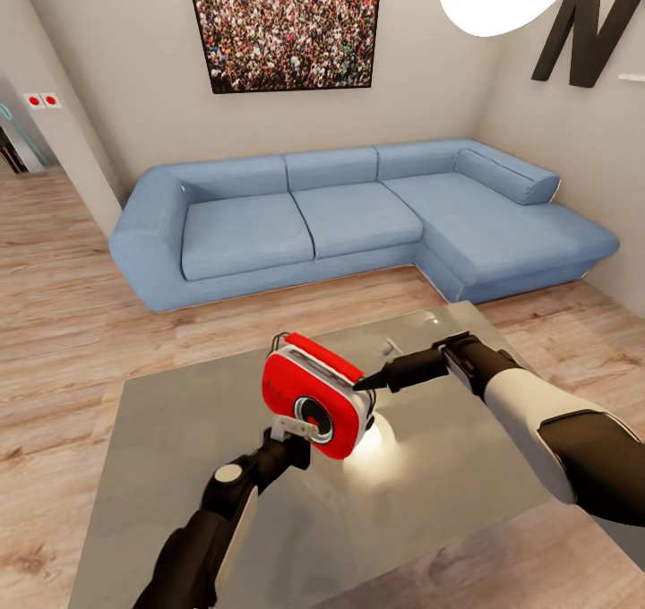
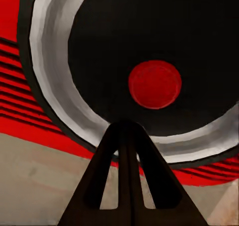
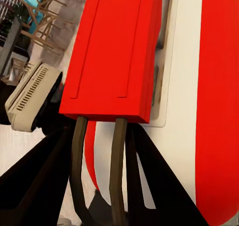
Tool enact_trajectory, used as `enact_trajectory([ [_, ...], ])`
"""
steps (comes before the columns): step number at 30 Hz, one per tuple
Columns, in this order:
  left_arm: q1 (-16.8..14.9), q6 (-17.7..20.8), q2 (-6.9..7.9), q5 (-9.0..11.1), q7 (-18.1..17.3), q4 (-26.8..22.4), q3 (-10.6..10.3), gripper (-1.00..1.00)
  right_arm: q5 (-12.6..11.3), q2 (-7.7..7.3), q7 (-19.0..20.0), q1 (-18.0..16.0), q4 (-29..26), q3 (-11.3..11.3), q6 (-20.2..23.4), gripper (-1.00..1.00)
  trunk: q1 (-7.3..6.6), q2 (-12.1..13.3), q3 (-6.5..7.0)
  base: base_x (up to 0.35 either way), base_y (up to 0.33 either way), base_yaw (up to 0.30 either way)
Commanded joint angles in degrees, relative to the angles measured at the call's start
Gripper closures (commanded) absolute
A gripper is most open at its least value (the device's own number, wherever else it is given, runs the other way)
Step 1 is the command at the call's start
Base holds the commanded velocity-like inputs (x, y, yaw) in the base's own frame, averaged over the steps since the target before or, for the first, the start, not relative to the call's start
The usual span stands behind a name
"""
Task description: Turn on the radio receiver that's on the table in the living room.
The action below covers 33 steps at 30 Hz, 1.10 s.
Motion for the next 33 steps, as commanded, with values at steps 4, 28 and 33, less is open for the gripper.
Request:
enact_trajectory([
  [4,-0.3,-0.1,-0.02,6.7,-1.1,0.1,-0.8,1.0,-0.5,0.3,2.1,0.0,0.0,-1.2,0.1,1.0,0.0,0.0,0.0,0.0,0.0,0.0],
  [28,-1.3,0.2,-0.02,8.4,4.1,-3.3,4.4,1.0,-0.3,0.53,-20.4,0.0,0.1,-1.3,0.6,1.0,0.0,0.0,0.0,0.0,0.0,0.0],
  [33,-1.3,0.3,-0.02,8.7,4.4,-3.7,12.4,1.0,-0.4,0.55,-21.6,0.0,0.1,-1.4,0.6,1.0,0.0,0.0,0.0,0.0,0.0,0.0],
])
